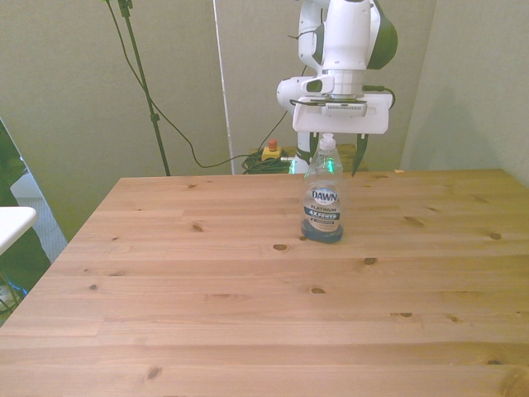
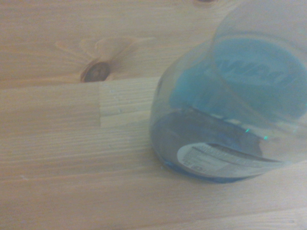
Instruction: Knock down the dish soap
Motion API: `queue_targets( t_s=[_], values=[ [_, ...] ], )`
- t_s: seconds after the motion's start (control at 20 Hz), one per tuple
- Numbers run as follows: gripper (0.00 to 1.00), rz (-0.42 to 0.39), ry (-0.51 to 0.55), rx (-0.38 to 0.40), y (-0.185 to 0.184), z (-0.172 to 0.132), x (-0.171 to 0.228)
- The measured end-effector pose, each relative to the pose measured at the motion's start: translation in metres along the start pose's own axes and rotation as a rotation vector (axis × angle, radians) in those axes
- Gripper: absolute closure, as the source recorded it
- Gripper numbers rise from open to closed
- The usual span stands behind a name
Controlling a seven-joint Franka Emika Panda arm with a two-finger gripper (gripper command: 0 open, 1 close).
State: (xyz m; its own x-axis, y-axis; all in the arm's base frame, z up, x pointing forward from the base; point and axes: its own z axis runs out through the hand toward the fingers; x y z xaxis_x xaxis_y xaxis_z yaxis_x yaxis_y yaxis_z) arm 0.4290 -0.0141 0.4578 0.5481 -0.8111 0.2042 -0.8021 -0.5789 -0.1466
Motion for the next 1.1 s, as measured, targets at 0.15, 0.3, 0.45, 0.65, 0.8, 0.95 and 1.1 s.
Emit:
queue_targets(
  t_s=[0.15,0.3,0.45,0.65,0.8,0.95,1.1],
  values=[
    [1.00,0.036,0.019,0.008,-0.004,0.000,0.003],
    [1.00,0.072,0.031,0.017,-0.009,0.001,0.004],
    [1.00,0.103,0.043,0.016,-0.010,0.002,0.006],
    [1.00,0.127,0.050,0.011,-0.009,0.004,0.012],
    [1.00,0.136,0.053,0.016,-0.009,0.006,0.014],
    [1.00,0.143,0.058,0.020,-0.013,0.008,0.016],
    [1.00,0.146,0.075,0.024,-0.022,0.007,0.023]
  ],
)
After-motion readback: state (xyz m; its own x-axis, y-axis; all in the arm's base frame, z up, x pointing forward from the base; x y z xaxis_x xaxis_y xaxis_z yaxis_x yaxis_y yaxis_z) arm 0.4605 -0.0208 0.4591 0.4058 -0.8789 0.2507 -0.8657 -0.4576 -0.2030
